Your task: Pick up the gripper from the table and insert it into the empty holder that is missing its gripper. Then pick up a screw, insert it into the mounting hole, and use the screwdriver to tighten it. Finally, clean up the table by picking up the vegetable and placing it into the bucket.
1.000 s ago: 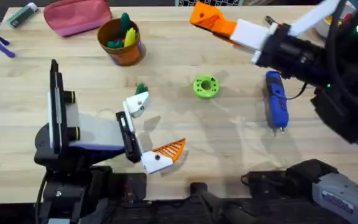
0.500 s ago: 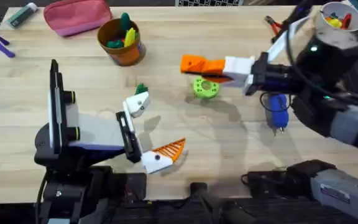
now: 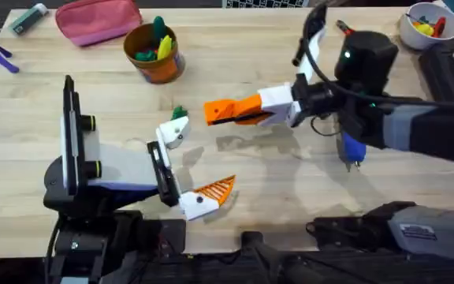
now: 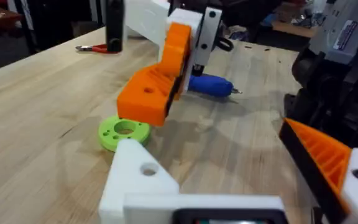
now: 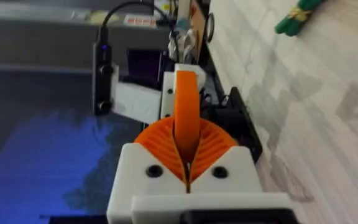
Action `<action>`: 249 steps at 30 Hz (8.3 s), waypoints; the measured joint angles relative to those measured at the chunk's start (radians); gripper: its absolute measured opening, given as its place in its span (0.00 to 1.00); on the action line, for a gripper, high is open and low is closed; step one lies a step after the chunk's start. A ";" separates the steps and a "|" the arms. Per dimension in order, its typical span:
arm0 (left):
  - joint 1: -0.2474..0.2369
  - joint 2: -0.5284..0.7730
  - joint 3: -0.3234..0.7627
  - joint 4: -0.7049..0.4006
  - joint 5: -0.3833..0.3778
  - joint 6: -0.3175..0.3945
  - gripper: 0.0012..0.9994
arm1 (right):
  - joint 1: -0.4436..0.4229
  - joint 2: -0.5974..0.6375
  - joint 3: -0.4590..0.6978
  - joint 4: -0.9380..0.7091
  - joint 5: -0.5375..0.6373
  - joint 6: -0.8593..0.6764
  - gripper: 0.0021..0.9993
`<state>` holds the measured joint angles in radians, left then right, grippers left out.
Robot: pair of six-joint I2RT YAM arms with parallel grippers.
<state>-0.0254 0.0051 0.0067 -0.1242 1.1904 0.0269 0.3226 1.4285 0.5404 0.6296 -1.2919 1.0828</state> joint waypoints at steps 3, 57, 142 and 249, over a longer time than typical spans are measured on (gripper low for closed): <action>0.000 0.000 0.000 0.000 0.000 0.000 0.99 | 0.013 0.030 0.036 0.004 -0.047 -0.025 0.01; 0.003 0.000 0.000 0.000 -0.001 0.000 0.99 | 0.162 0.199 0.114 0.042 -0.125 -0.042 0.01; 0.007 0.000 0.000 0.000 -0.004 0.010 0.99 | 0.263 0.226 0.166 0.067 0.119 0.017 0.97; 0.007 0.000 0.000 -0.002 0.003 0.010 0.99 | 0.177 0.575 1.051 -1.669 1.366 0.014 0.56</action>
<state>-0.0181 0.0051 0.0067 -0.1257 1.1931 0.0372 0.4992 2.0037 1.5910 -1.0394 0.0746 1.0965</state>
